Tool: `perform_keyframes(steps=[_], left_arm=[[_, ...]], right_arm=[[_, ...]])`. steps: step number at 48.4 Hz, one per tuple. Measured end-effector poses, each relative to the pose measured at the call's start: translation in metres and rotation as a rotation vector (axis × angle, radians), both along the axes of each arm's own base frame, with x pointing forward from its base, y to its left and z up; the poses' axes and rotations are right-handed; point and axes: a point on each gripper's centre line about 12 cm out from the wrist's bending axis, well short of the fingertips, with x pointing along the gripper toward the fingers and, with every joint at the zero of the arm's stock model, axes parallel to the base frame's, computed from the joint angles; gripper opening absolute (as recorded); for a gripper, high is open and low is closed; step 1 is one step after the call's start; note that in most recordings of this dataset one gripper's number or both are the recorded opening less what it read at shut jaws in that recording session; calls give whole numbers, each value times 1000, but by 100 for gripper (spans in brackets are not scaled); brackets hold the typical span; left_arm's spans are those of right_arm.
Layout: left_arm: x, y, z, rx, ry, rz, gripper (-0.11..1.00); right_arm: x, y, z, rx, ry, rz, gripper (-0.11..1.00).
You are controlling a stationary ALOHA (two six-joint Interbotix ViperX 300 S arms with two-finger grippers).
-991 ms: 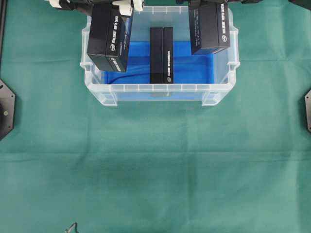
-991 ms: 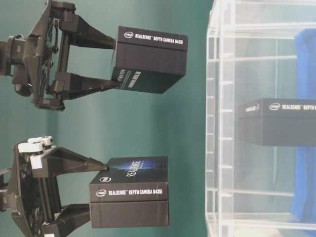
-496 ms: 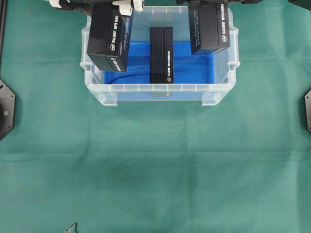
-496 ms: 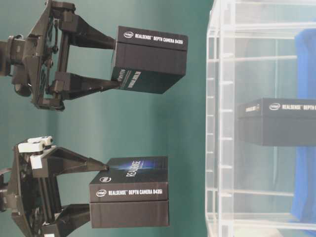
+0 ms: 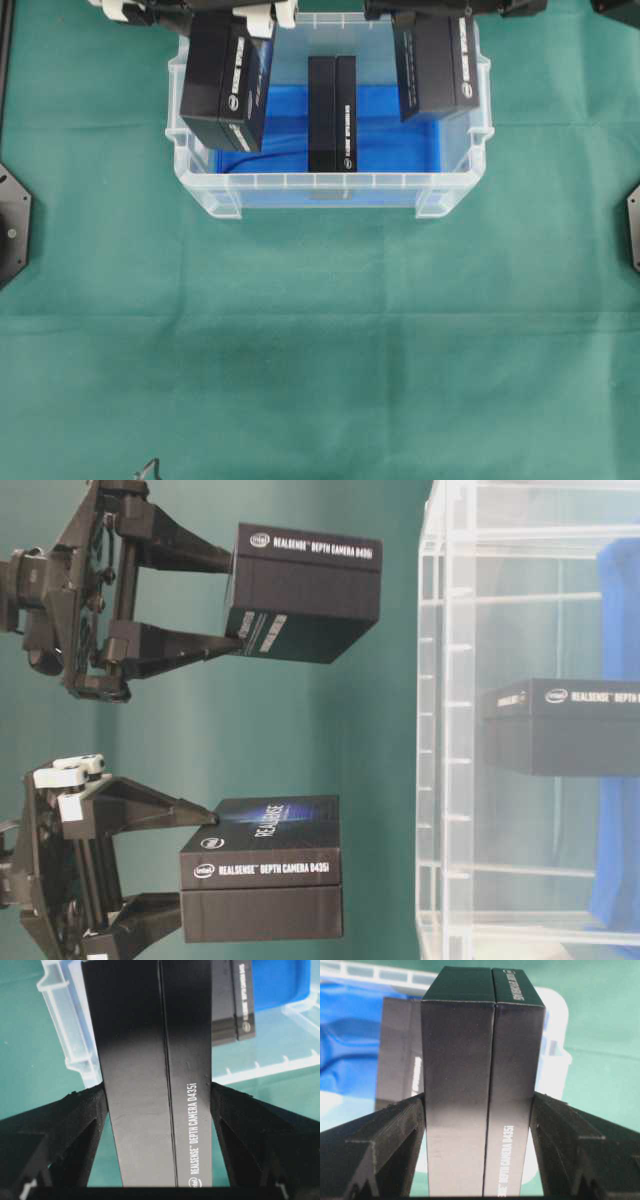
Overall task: Take the box out of the case with both arms.
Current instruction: 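Carry both boxes forward over the table in front of the case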
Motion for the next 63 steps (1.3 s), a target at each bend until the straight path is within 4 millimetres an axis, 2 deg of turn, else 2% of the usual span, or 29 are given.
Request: perform_keyframes(steps=[9, 15, 29, 35, 44, 55, 63], left_arm=[[2, -20, 2, -13, 2, 2, 63], [5, -40, 2, -23, 5, -3, 63], [10, -113, 2, -63, -9, 11, 63], [7, -149, -1, -82, -2, 13, 63], [-1, -189, -4, -102, 5, 28, 63], [-7, -215, -4, -118, 2, 39, 63], [-11, -225, -4, -121, 3, 36, 63]], right_arm=[[4, 20, -1, 9, 0, 10, 66], [7, 44, -1, 17, 3, 33, 66], [7, 114, -2, 37, 17, 63, 66], [4, 142, -1, 45, 7, 63, 66], [-1, 179, -1, 49, -16, 68, 66], [-8, 209, -1, 60, -33, 69, 66], [-11, 218, -1, 64, -39, 70, 66]])
